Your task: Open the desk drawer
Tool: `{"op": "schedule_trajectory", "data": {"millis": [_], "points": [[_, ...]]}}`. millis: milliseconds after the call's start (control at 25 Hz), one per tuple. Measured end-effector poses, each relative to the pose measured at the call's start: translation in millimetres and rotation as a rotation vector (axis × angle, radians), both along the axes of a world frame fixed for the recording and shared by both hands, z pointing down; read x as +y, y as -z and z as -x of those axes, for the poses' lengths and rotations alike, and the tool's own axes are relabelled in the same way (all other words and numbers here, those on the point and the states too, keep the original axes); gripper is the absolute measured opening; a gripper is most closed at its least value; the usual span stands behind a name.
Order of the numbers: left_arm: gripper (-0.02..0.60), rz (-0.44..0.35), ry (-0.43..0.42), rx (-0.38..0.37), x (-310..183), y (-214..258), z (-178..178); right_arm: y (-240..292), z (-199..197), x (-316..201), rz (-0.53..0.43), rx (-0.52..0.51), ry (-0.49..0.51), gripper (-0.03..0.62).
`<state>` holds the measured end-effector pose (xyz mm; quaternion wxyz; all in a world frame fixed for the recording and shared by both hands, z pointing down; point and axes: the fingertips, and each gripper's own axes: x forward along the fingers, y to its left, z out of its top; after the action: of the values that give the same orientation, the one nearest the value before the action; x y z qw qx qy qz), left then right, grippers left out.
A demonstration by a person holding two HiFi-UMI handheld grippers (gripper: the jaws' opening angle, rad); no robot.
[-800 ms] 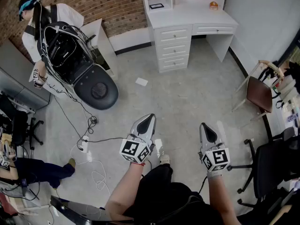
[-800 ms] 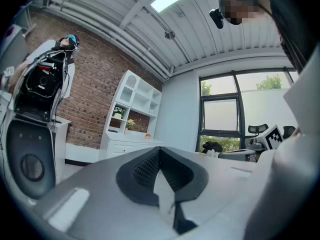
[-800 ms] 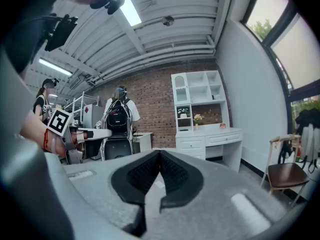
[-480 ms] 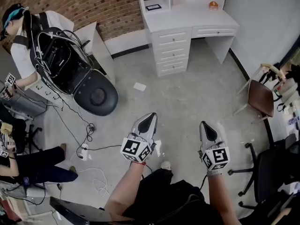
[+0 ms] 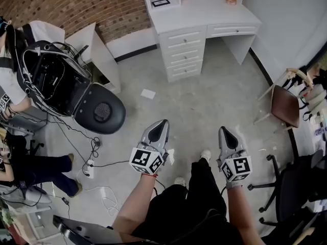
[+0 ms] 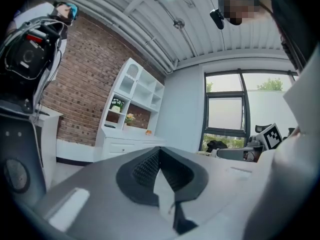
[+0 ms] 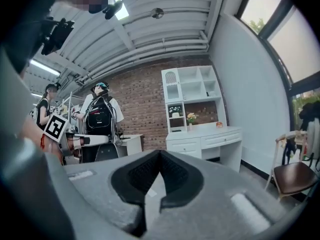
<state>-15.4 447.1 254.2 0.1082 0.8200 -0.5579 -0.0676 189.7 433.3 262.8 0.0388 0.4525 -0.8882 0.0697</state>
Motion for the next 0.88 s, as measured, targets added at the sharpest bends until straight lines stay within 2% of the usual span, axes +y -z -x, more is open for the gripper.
{"op": "schedule_trajectory", "data": {"millis": [520,880], "points": [[0.002,0.011,0.106,0.009,-129,-1,1,2,2,-147,0.006,0.000,0.099,0.002],[0.002,0.022,0.148,-0.001,-211,0,-16,-5,-6,-233,0.044,-0.008,0.159,0.002]]}}
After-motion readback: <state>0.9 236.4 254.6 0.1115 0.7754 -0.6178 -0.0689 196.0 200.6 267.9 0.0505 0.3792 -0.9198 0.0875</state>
